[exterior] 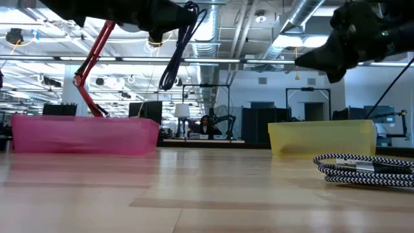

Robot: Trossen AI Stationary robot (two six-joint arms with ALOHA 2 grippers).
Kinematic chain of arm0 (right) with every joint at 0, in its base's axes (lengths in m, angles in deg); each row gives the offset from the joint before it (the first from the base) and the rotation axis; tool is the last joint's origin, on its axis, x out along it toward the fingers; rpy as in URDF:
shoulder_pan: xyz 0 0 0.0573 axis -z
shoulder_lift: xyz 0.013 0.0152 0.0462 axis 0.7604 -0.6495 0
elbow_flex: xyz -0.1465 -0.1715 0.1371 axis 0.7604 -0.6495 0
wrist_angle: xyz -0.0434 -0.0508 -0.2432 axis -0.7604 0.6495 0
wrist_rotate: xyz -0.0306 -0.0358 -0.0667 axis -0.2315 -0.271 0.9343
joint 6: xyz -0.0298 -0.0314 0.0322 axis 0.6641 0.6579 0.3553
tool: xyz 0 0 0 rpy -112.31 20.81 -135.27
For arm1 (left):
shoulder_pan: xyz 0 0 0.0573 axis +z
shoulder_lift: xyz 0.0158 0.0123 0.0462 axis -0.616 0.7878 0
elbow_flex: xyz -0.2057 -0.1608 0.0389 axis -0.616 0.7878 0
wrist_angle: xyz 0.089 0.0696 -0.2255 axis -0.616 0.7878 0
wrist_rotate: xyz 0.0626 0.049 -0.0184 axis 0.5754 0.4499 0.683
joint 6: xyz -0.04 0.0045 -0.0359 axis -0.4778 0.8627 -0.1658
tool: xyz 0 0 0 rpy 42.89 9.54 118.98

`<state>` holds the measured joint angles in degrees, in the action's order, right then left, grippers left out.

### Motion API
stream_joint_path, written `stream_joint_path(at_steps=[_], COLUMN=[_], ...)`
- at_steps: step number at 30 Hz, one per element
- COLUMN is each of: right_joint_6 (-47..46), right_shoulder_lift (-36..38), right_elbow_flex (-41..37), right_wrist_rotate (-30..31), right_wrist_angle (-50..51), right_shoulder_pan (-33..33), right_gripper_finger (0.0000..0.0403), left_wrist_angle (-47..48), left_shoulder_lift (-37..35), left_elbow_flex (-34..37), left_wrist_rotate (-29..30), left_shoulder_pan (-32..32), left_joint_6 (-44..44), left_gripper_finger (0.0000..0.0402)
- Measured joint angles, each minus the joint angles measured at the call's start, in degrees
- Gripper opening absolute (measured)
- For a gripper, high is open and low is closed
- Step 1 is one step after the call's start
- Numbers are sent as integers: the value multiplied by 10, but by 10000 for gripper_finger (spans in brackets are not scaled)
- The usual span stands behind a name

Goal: Pick & Place USB Port
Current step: Put the purple USB cable into the yellow bin

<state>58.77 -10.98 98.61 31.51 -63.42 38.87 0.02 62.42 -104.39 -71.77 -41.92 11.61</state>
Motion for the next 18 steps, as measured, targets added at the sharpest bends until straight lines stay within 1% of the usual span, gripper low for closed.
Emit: stream_joint_path(at_steps=[2, 5, 10, 14, 18], right_joint_6=[-1, 5, 5, 5, 7], right_shoulder_lift=[-6, -24, -82, -149, -220], right_elbow_flex=[0, 0, 0, 3, 31], right_wrist_rotate=[16, 16, 16, 16, 15], right_wrist_angle=[-32, -72, -123, -205, -262], right_shoulder_pan=[4, 13, 36, 51, 56], right_gripper_finger=[9, 22, 78, 122, 155], left_wrist_angle=[-11, -28, -50, -56, -60], left_shoulder_lift=[0, 0, 0, 0, 0], left_elbow_flex=[0, 0, 0, 0, 0], left_wrist_rotate=[-8, -9, -21, -26, -25], left_shoulder_pan=[10, 15, 15, 15, 15], left_joint_6=[0, 0, 0, -9, -9], left_gripper_finger=[27, 27, 27, 27, 27])
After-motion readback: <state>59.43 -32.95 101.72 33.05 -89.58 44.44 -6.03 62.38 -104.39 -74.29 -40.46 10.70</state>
